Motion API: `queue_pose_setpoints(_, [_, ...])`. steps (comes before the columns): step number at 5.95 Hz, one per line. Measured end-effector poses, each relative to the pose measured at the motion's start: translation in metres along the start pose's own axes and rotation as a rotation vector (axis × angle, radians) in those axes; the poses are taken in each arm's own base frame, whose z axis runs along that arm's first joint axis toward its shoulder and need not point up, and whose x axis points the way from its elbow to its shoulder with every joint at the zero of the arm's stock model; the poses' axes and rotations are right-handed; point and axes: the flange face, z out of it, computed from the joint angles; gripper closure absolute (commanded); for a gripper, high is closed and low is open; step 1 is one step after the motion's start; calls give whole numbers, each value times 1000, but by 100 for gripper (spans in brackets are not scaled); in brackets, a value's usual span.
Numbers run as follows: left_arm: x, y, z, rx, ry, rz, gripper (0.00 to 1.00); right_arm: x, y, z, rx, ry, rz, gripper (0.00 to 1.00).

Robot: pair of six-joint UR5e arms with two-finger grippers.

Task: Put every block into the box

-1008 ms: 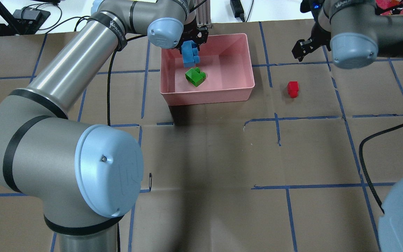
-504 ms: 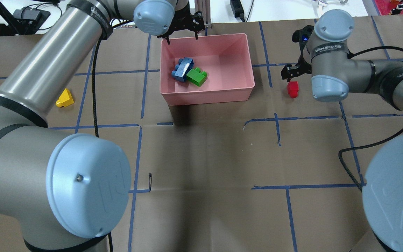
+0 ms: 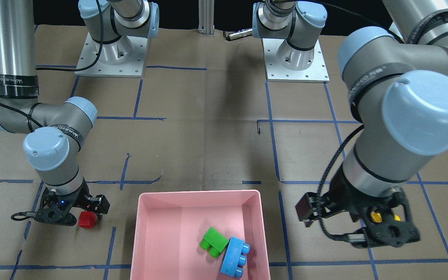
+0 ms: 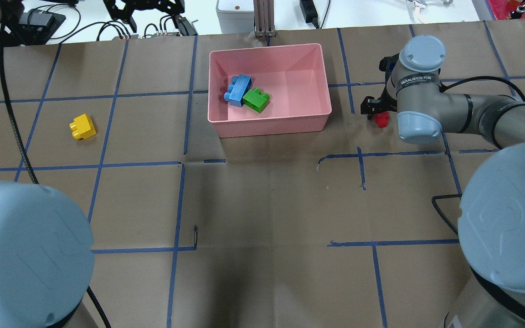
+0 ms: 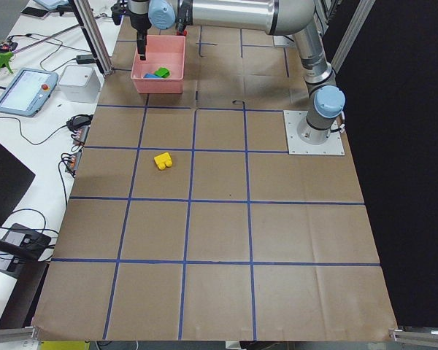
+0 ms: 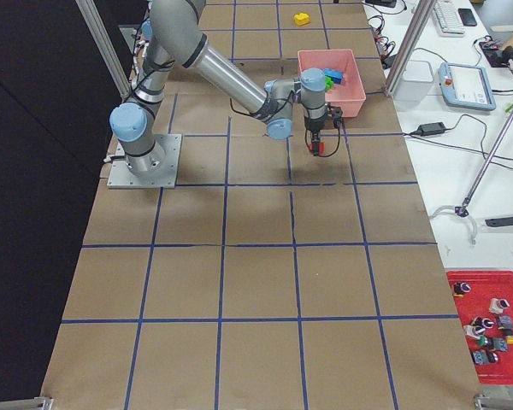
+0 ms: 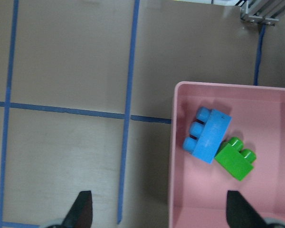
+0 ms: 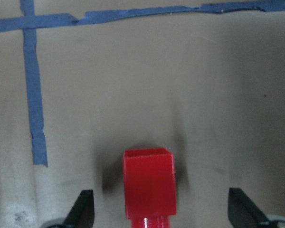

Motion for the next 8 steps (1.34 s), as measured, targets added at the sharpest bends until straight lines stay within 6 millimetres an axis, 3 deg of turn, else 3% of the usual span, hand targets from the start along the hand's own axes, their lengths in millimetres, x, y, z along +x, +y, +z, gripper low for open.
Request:
queue_pose_setpoints(2, [-144,-21,18,-6,-9,-129,1,-1,2,9,-15,0,1,90])
queue_pose_setpoints(3, [-201,-28,31,23,-6,-194,1,-1,1,6,-14,0,0,93])
queue_pose_setpoints(4, [-237,-33,48,50,-13,-261,1,0,0,3,-11,0,-2,94])
queue_pose_setpoints(6, [-270,-20,92,-4,-8,-425,2,1,-6,-19,24,2,-6,94])
queue_pose_setpoints(7, [-274,-4,124,-55,-1,-469,2,3,-12,-49,57,5,-31,94])
queue_pose_setpoints(8, [-276,16,156,-102,4,-512,2,5,-22,-98,81,7,-93,94])
